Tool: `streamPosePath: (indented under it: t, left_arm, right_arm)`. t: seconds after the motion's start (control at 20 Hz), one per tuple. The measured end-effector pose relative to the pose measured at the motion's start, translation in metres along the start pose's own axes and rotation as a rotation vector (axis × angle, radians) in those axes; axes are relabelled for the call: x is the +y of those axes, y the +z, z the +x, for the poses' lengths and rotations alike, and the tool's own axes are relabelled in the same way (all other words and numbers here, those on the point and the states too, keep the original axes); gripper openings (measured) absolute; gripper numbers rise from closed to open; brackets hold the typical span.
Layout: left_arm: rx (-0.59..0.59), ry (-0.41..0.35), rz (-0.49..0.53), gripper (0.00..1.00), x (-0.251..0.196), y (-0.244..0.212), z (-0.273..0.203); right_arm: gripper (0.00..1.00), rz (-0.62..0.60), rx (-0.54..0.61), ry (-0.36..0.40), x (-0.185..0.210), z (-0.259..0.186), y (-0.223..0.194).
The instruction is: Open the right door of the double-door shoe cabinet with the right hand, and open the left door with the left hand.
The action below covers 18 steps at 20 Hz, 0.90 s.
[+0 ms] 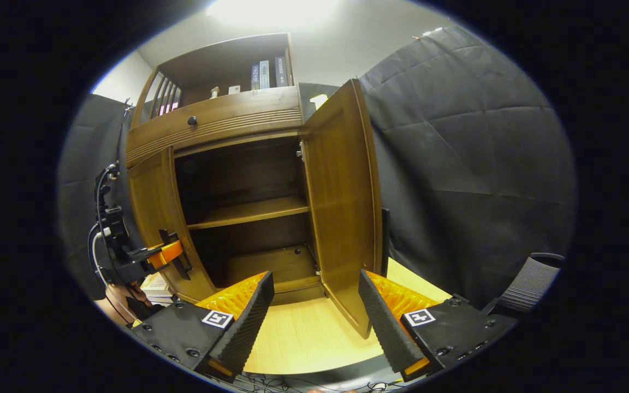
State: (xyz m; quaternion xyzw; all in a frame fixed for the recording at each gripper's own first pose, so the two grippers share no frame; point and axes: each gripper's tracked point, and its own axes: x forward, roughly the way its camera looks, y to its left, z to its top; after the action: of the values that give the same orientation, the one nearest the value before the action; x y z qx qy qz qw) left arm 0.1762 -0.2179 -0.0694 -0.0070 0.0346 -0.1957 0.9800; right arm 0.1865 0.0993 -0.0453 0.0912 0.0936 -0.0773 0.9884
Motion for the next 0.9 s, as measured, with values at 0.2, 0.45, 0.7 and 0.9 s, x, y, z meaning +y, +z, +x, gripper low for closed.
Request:
streamPosePath:
  t: [0.2,0.45,0.7,0.9]
  left_arm:
    - [0.001,0.010,-0.006,0.15,0.010,-0.001,-0.025]
    - [0.000,0.042,-0.009,0.15,0.025,-0.002,-0.055]
    - [-0.019,0.068,-0.036,0.10,0.045,-0.003,-0.084]
    - [-0.030,0.105,-0.031,0.13,0.065,-0.004,-0.108]
  right_arm:
    - [0.93,-0.001,-0.001,0.048,0.010,0.001,0.000]
    - [0.93,-0.012,0.011,0.119,0.024,0.006,-0.002]
    - [0.93,-0.017,0.028,0.186,0.039,0.011,-0.005]
    - [0.93,-0.021,0.039,0.230,0.053,0.017,-0.006]
